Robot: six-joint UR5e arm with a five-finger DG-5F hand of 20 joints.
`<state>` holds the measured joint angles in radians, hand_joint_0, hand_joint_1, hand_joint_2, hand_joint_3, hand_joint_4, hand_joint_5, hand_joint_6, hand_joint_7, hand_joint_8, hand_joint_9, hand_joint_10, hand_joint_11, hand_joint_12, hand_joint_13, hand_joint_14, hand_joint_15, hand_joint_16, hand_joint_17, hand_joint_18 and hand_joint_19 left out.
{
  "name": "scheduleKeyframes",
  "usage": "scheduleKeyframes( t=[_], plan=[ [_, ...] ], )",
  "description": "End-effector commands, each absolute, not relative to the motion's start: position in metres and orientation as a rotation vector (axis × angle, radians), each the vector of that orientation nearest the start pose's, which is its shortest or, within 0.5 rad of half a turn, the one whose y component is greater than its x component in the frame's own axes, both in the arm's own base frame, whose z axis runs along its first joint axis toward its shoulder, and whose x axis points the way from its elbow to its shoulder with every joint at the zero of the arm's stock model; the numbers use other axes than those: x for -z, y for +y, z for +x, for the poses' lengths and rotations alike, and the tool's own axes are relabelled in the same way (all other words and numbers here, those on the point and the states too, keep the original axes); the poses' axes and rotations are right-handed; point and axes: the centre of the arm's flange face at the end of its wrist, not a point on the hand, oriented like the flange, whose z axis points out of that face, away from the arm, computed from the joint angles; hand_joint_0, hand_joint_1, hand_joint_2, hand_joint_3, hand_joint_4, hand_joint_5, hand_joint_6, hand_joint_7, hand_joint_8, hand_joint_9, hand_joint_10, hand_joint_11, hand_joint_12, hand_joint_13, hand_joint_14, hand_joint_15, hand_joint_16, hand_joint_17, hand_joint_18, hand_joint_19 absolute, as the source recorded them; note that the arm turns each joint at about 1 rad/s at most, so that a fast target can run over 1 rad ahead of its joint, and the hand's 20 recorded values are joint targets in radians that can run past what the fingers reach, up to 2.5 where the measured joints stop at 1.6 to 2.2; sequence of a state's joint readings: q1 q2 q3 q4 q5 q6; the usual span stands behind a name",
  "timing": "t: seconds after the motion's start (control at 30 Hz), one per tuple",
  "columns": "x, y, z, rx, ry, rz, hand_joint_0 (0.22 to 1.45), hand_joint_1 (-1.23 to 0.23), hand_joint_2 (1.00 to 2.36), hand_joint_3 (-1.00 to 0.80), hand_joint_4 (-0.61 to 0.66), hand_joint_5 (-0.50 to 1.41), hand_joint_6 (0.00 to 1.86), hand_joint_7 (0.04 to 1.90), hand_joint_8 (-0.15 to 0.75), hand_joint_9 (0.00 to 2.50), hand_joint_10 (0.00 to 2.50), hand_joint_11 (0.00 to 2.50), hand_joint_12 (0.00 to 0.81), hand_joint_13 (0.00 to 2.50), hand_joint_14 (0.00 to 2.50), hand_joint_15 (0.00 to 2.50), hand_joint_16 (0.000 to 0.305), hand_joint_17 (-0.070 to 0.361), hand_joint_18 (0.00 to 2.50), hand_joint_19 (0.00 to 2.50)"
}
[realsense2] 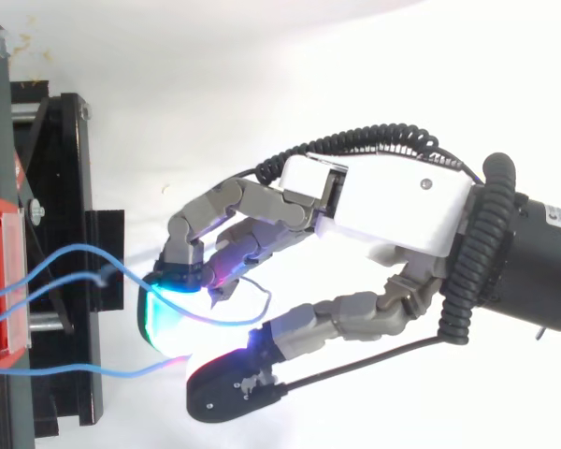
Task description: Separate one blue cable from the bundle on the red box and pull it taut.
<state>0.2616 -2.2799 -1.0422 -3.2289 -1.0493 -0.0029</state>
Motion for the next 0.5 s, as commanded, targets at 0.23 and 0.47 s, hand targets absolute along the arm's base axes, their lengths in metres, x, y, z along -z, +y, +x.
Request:
scheduleKeyframes(
  t=[0.23, 0.47],
  plan=[
    [-0.2983, 0.0081, 0.7369, -0.813, 1.284, 1.458, 0.54, -0.69, 1.0, -0.5, 0.06, -0.1, 0.9, 0.95, 0.224, 0.93, 0.01, 0.41, 0.366, 0.77, 0.02, 0.54, 0.036, 0.08, 0.59, 0.31],
    [-0.3004, 0.007, 0.7366, -0.809, 1.288, 1.461, 0.52, -0.55, 1.0, -0.5, 0.06, -0.1, 0.89, 0.95, 0.238, 0.95, 0.01, 0.4, 0.375, 0.78, 0.02, 0.53, 0.038, 0.086, 0.59, 0.33]
  ],
)
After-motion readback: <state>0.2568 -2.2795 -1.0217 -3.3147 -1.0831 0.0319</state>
